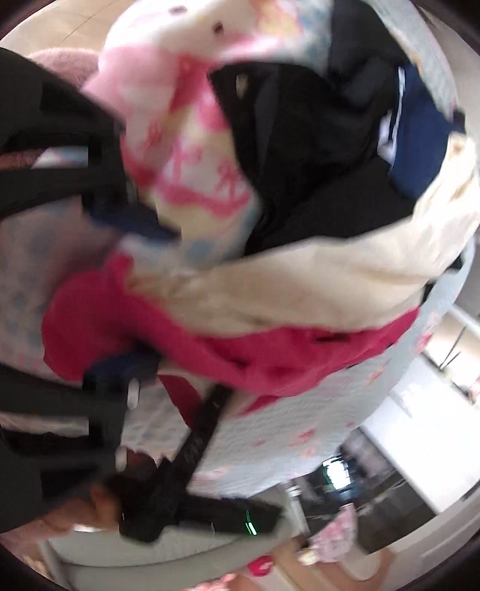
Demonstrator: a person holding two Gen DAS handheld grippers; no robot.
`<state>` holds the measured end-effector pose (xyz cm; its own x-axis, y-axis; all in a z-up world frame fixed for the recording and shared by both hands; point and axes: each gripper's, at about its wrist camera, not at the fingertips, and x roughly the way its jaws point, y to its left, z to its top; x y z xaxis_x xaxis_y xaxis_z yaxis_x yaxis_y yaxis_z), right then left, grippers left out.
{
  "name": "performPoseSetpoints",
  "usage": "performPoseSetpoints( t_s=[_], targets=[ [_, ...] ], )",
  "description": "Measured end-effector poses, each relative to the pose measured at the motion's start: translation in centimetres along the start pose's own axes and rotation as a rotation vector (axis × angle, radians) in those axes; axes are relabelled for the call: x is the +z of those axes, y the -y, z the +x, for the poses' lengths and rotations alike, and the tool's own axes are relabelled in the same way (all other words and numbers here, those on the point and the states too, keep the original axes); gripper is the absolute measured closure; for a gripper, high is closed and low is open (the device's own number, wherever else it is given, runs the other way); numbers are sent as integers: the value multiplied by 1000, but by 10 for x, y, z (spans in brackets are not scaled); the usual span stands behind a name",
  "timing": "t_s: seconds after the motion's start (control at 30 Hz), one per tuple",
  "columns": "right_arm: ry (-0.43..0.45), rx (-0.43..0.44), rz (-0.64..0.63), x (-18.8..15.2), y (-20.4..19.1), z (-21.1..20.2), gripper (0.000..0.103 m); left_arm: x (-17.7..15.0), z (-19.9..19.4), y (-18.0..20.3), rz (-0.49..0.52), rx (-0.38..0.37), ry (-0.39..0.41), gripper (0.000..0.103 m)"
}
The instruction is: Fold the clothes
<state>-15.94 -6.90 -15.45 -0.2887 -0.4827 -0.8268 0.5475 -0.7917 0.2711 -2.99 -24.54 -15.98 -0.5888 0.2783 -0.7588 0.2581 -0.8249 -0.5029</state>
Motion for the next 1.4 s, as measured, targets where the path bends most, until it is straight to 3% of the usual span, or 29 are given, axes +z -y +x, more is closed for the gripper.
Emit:
performPoseSetpoints(
  t_s=[0.07, 0.17, 0.27, 0.4, 0.5, 0.67, 0.77, 0.9, 0.97, 1.03, 1.1, 1.13, 1.23, 1.4],
  targets=[
    [46, -37, -2, -1, 4, -20, 97, 1, 4, 15, 38, -22, -10, 86],
    [104, -99, -12, -2, 14, -46, 97, 1, 7, 43, 104, -50, -14, 95],
    [158, -119, 14, -2, 28, -76, 97, 3, 6, 74, 167, -84, -21, 95],
    [232, -185, 10, -10, 41, -123, 97, 2, 0, 124, 264, -220, -54, 95],
    [284, -213, 78, -24, 75, -169, 97, -9, 0, 173, 366, -293, -75, 95],
    [337, -311, 200, -69, 139, -249, 97, -36, 8, 252, 504, -414, -135, 95],
    [360, -412, 281, -109, 175, -296, 97, -47, 0, 295, 554, -468, -107, 97],
    [342, -440, 397, -155, 211, -326, 97, -43, -9, 309, 545, -474, -59, 98],
    [313, -409, 420, -173, 216, -321, 97, -40, 10, 307, 512, -501, -148, 98],
    [305, -388, 415, -184, 211, -312, 97, -51, 28, 299, 481, -460, -221, 98],
    [308, -374, 404, -191, 205, -306, 97, -71, 40, 301, 488, -451, -289, 96],
    [310, -368, 398, -193, 202, -304, 97, -83, 45, 304, 488, -452, -319, 90],
    [320, -359, 392, -200, 202, -310, 96, -114, 61, 314, 489, -457, -395, 44],
    [328, -338, 437, -221, 213, -315, 95, -153, 87, 331, 493, -425, -465, 42]
  ],
)
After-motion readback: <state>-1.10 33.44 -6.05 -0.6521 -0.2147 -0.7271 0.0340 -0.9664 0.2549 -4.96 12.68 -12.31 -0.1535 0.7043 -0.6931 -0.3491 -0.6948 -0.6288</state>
